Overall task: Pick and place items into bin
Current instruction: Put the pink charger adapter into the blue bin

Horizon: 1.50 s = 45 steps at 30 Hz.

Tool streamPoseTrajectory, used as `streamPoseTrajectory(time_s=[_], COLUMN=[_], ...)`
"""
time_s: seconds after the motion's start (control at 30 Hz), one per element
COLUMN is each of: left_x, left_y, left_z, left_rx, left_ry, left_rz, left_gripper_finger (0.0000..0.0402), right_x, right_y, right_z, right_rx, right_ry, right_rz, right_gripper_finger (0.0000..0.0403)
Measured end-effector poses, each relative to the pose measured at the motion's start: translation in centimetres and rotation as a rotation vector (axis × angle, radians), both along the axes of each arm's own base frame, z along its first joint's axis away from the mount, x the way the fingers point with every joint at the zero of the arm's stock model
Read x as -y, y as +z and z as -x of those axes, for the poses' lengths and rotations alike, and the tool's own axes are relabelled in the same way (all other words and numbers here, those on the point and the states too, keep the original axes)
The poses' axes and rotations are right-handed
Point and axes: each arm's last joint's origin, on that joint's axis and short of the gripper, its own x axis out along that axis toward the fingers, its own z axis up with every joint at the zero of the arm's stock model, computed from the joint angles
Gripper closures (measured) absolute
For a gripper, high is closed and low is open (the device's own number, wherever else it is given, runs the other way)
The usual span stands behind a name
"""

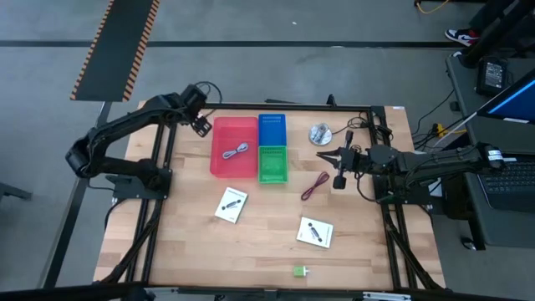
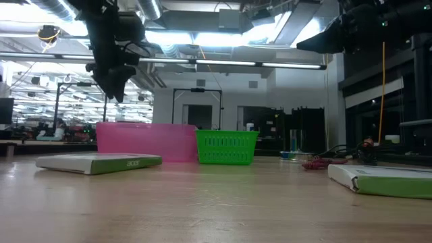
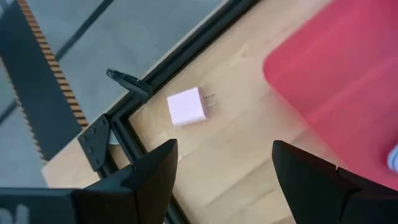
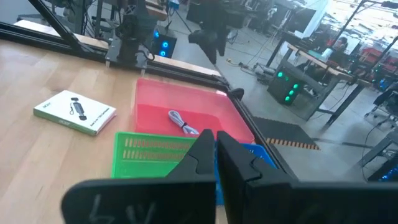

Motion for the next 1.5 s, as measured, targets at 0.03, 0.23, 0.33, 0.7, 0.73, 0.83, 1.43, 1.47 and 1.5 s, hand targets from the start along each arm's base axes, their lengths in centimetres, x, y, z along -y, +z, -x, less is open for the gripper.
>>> streamPoseTrajectory(time_s=[0.03,0.23,0.33,0.7,0.73,0.83,1.43,1.47,1.5], left_x=[-0.3,-2.6,-3.9,-7.6,-7.8,-8.4,-10.6,-10.6,-10.7], left_y=[0.0,-0.5,-1.4,-5.7,-6.1,-6.9,-9.0,-9.3,-9.5], left_z=[0.2,1.3,1.6,2.1,2.1,2.0,3.0,3.0,3.0], left_rx=[0.011,0.074,0.080,0.002,0.003,0.022,0.064,0.062,0.059], left_ry=[0.016,0.080,0.105,0.137,0.133,0.130,0.153,0.153,0.153], left_rz=[-0.005,0.017,0.048,0.176,0.188,0.210,0.236,0.246,0.255], left_gripper_finger=[0.0146,0.0146,0.0146,0.0146,0.0146,0.0146,0.0146,0.0146,0.0146], right_x=[0.0,0.0,0.0,0.0,0.0,0.0,0.0,0.0,0.0], right_y=[0.0,0.3,0.3,0.5,0.5,0.5,0.5,0.5,0.5], right_z=[0.0,0.0,0.0,0.0,0.0,0.0,0.0,0.0,0.0], right_rx=[0.000,0.024,0.023,0.037,0.037,0.037,0.037,0.037,0.036], right_ry=[0.001,0.004,0.004,0.004,0.004,0.004,0.004,0.004,0.004], right_rz=[0.008,0.032,0.038,0.041,0.041,0.040,0.038,0.038,0.038], right_gripper_finger=[0.0402,0.0402,0.0402,0.0402,0.0402,0.0402,0.0402,0.0402,0.0402])
